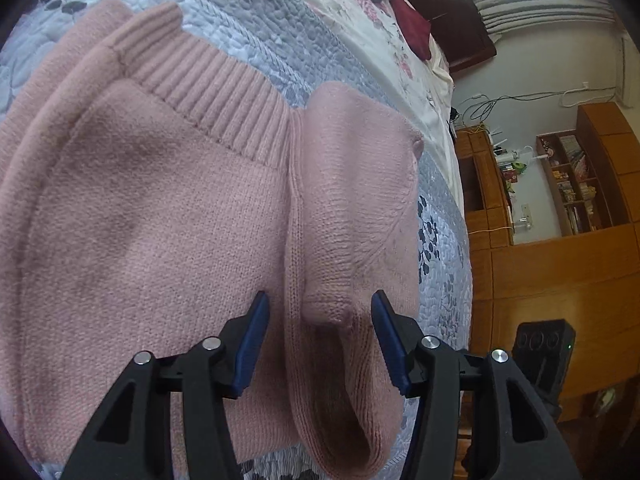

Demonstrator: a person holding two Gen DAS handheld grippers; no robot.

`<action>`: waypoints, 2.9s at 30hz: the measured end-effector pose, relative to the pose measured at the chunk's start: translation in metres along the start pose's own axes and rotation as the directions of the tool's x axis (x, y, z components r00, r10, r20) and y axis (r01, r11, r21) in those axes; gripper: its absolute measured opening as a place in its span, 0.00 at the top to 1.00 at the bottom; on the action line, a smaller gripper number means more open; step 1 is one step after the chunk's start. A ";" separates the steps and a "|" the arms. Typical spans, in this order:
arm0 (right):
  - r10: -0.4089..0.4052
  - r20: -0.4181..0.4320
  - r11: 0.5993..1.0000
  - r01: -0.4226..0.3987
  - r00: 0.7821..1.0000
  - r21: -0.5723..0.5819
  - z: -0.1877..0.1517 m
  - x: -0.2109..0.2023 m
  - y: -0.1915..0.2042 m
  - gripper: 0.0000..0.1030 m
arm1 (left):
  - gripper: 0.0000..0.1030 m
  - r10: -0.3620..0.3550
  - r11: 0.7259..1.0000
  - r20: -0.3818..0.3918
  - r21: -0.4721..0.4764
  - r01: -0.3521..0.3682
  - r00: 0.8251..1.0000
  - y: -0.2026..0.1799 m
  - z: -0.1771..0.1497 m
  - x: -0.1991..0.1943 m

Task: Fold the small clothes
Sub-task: 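Grasp the other end of the sweater with the left gripper, then fold the gripped end over onto the stack with the left gripper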

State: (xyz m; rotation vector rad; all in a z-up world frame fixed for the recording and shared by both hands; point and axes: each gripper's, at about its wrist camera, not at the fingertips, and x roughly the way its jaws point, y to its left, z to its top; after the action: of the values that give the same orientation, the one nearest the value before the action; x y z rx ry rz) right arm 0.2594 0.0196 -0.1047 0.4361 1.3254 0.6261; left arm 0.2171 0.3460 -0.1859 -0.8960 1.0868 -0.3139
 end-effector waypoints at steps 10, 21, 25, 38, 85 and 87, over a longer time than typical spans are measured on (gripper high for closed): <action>0.009 0.011 1.000 -0.009 1.000 0.009 -0.011 0.002 -0.019 0.59 | 0.64 -0.034 0.999 0.004 -0.027 0.034 0.999 -0.011 -0.001 0.022; -0.002 0.013 1.000 0.002 1.000 -0.002 -0.022 -0.010 -0.013 0.59 | 0.80 -0.079 0.997 0.155 0.031 0.075 0.985 -0.035 0.009 -0.047; 0.008 0.009 1.000 -0.008 1.000 -0.030 -0.022 -0.008 0.004 0.59 | 0.80 -0.050 0.998 0.178 0.033 0.045 0.983 -0.022 0.021 -0.088; -0.015 -0.065 0.983 0.003 0.998 -0.185 -0.039 0.034 0.066 0.57 | 0.80 0.088 0.996 0.177 -0.025 -0.084 0.980 0.083 0.039 -0.128; 0.072 -0.158 0.986 -0.094 0.985 -0.137 0.007 0.092 0.081 0.40 | 0.32 0.202 0.978 0.105 0.029 -0.206 0.974 0.097 0.012 -0.127; 0.082 -0.159 0.985 -0.104 0.984 -0.140 0.017 0.096 0.081 0.36 | 0.31 0.167 0.985 0.101 0.020 -0.170 0.981 0.103 0.019 -0.122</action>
State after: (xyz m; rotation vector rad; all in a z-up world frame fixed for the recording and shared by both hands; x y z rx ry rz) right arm 0.2738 0.1440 -0.1226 0.3355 1.3987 0.8443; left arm 0.1572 0.4956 -0.1840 -0.7805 1.0556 -0.1426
